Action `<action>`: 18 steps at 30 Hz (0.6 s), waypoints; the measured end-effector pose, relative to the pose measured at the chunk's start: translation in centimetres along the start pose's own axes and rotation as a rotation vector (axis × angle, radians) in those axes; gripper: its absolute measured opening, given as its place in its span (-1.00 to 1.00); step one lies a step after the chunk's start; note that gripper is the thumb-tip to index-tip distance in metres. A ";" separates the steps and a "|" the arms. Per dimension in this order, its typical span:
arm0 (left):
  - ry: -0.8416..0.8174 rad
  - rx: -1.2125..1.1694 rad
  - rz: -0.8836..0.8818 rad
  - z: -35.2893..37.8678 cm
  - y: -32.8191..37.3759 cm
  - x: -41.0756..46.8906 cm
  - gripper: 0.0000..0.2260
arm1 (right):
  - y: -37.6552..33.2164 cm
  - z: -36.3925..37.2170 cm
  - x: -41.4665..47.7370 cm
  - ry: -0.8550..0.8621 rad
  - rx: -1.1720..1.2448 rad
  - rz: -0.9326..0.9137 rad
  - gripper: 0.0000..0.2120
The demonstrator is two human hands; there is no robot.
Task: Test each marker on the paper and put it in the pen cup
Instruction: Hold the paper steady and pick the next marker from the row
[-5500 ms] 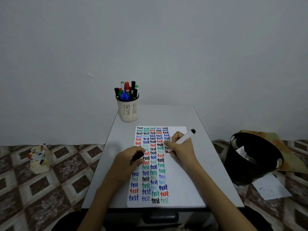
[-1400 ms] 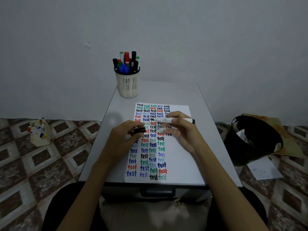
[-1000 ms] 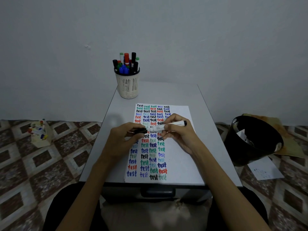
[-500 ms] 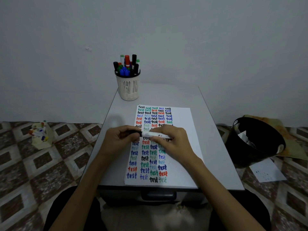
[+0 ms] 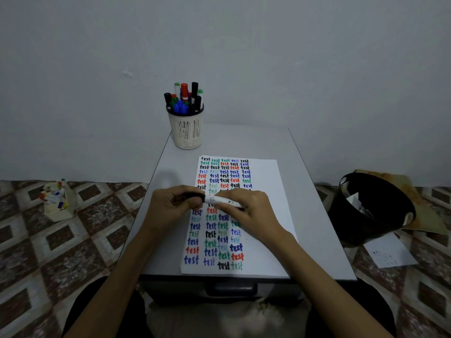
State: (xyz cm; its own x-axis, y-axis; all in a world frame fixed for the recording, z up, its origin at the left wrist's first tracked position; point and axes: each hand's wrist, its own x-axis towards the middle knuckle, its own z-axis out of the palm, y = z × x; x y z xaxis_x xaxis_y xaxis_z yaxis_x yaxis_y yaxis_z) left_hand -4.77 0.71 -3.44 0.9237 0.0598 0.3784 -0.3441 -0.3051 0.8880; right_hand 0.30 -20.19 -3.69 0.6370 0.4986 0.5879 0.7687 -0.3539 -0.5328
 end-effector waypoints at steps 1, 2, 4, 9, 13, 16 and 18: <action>0.007 -0.001 0.008 0.0 0.0 0.1 -0.80 | 0.0 0.1 0.0 0.026 -0.025 -0.019 -0.69; 0.016 -0.004 0.015 0.1 0.0 0.1 -0.81 | 0.0 0.2 0.0 0.057 -0.064 -0.041 -0.69; 0.030 -0.002 0.037 0.2 0.0 0.0 -0.83 | 0.1 0.4 -0.1 0.110 -0.179 -0.086 -0.69; 0.049 0.078 0.113 0.4 -0.1 -0.1 -0.79 | 0.4 0.9 -0.1 0.095 -0.423 -0.203 -0.74; 0.073 0.192 0.034 0.7 -0.2 0.0 -0.70 | 0.8 1.1 0.5 0.004 -0.544 -0.175 -0.82; 0.044 0.418 0.007 0.8 -1.3 0.5 -0.56 | 1.4 0.6 2.6 0.014 -0.536 -0.040 -0.86; -0.016 0.603 -0.018 1.0 -2.2 0.8 -0.48 | 1.6 0.0 5.2 0.057 -0.453 0.031 -0.85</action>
State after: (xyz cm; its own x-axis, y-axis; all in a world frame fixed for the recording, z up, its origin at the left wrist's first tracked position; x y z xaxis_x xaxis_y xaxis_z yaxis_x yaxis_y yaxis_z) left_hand -3.06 0.51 -5.37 0.9326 0.0566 0.3565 -0.1767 -0.7897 0.5875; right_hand 4.83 -18.16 -1.52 0.6528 0.4426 0.6148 0.6888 -0.6845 -0.2386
